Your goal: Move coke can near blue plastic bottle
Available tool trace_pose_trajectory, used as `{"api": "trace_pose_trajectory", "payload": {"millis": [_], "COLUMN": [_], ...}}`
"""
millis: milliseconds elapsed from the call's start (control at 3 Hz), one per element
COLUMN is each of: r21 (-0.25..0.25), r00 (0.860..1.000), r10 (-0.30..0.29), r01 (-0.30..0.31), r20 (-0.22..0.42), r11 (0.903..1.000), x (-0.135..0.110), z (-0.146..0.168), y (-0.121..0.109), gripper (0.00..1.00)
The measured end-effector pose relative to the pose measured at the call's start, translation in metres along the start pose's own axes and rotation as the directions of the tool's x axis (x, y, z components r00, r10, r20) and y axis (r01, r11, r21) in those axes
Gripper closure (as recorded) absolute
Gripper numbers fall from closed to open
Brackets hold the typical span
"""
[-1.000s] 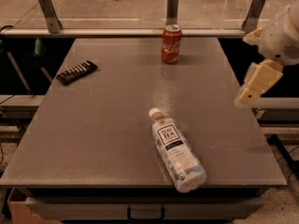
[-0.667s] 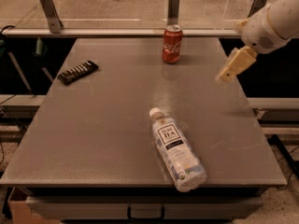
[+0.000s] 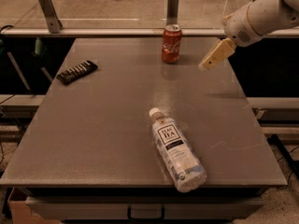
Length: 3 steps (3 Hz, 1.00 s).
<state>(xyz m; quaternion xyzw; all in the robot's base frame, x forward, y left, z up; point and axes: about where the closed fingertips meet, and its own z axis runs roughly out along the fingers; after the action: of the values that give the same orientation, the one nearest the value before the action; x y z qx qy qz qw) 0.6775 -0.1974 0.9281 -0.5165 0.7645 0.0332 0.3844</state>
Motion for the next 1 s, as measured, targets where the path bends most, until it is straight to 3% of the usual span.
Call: {"api": "trace_pose_trajectory", "payload": {"millis": [333,667,1000], "r21": [0.013,-0.011,-0.083], "r00": [0.997,0.968,0.927], "r10": [0.052,0.163,0.243], "r01": [-0.053,-0.164,-0.229], "r20": [0.06,0.189,0.285], "r11": [0.9985,0.9864,0.97], "x": [-0.009,-0.027,-0.052], "z": [0.02,0.055,0.089], "y": [-0.004,-0.012,-0.01], "gripper": [0.0,0.0,0.0]}}
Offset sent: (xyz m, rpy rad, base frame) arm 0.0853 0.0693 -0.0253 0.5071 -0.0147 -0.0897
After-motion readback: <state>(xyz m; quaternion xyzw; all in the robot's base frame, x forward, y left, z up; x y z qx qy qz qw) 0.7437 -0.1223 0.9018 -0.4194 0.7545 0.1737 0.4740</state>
